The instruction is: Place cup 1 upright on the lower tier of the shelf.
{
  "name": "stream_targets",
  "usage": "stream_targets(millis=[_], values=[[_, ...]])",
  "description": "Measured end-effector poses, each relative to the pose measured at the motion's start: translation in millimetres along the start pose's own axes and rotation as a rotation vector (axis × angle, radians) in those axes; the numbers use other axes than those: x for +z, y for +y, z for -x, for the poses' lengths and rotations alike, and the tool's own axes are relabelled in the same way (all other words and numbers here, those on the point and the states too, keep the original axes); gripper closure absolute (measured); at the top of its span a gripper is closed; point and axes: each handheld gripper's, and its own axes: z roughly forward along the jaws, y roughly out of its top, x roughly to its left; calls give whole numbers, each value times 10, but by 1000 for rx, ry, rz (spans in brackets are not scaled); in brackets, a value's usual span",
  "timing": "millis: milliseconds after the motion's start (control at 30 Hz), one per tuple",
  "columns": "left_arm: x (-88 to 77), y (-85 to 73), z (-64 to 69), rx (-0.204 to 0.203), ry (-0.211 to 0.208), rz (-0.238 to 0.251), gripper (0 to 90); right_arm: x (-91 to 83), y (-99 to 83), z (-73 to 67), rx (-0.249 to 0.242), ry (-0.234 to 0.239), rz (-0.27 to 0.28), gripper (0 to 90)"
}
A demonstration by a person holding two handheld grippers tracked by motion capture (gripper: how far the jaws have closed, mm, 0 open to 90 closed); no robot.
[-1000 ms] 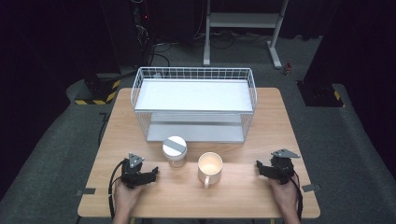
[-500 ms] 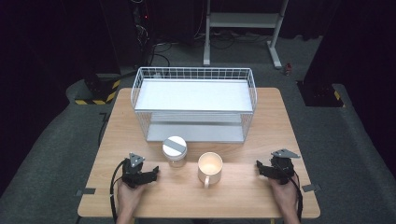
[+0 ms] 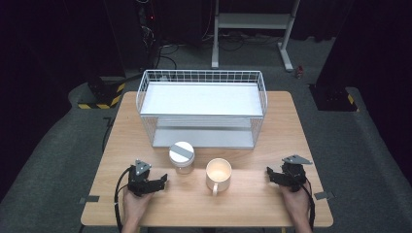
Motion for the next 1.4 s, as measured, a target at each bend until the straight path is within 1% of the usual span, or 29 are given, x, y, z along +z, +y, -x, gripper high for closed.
stream_targets(millis=[33,100,133,200,267,300,333,433,567,633,700,733,833,867,900,933,967,1200,1400], values=[[0,0,0,0,0,0,125,0,0,0,0,0,0,225],[-39,0,10,-3,-9,20,125,0,0,0,0,0,0,225],[-53,1,9,3,-13,18,124,0,0,1,-1,0,0,225],[-66,-6,29,-2,-25,24,121,0,0,0,0,0,0,225],[-71,-15,48,2,-28,22,101,0,0,0,0,0,0,225],[-73,-20,60,1,-32,15,101,0,0,0,-1,0,0,225],[-80,-29,79,-8,-33,21,88,0,0,0,0,0,0,225],[-96,-37,102,-7,-48,22,79,0,0,0,-1,0,0,225],[-119,-26,175,12,-58,26,73,0,0,0,-1,0,0,225],[-119,-21,202,10,-64,32,72,-1,0,0,-1,0,0,225],[-103,-7,253,21,-76,30,66,0,0,0,-1,0,0,225],[-103,-7,253,21,-76,30,64,0,0,0,-1,0,0,225],[-73,10,304,28,-89,29,61,-1,0,0,-1,1,0,225],[-57,26,331,36,-95,26,61,0,-1,0,-2,0,1,225],[-50,32,349,35,-98,27,61,-1,0,0,-1,1,0,225],[-50,32,349,35,-98,27,61,-1,0,0,-1,1,0,225],[-37,46,374,45,-98,28,61,-1,0,0,-1,0,0,225],[-15,77,432,45,-105,35,60,-1,0,0,-1,1,0,225],[-2,133,479,48,-111,39,45,0,-1,0,-3,0,1,225]])
